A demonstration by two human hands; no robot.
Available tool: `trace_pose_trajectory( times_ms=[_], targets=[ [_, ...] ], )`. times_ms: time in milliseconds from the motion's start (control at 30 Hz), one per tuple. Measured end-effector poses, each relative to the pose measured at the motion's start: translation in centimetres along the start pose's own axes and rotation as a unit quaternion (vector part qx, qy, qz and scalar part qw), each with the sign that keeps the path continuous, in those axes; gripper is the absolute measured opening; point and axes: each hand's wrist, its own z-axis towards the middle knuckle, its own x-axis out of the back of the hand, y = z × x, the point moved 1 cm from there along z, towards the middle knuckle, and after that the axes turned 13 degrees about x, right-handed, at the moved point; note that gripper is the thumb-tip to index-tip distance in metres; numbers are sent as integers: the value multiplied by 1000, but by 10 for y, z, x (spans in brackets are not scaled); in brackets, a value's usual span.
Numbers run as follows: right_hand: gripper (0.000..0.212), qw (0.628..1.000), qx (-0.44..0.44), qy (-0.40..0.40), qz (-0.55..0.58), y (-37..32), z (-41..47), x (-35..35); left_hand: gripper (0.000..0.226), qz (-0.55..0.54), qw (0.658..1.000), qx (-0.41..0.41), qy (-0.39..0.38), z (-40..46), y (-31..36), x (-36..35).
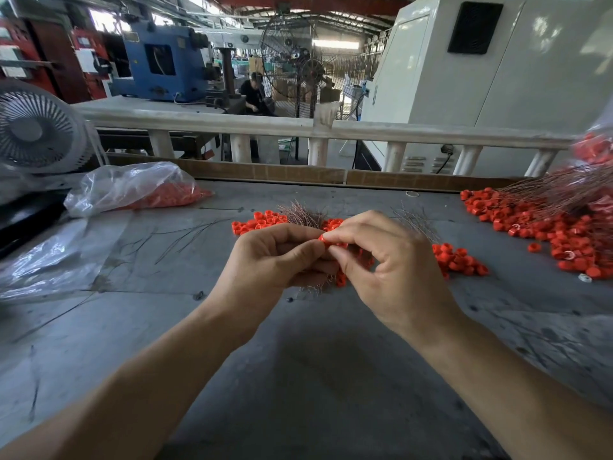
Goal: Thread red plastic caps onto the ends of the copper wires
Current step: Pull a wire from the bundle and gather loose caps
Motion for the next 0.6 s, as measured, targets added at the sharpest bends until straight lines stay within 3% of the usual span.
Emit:
trace_pose_trajectory(
  times_ms=[267,600],
  targets=[
    [7,987,19,-9,-161,-11,2,-12,17,-123,987,99,-33,0,-4,-5],
    [12,990,47,27,-134,-4,-1,-8,20,-80,989,114,-42,-1,-2,-4]
  ],
)
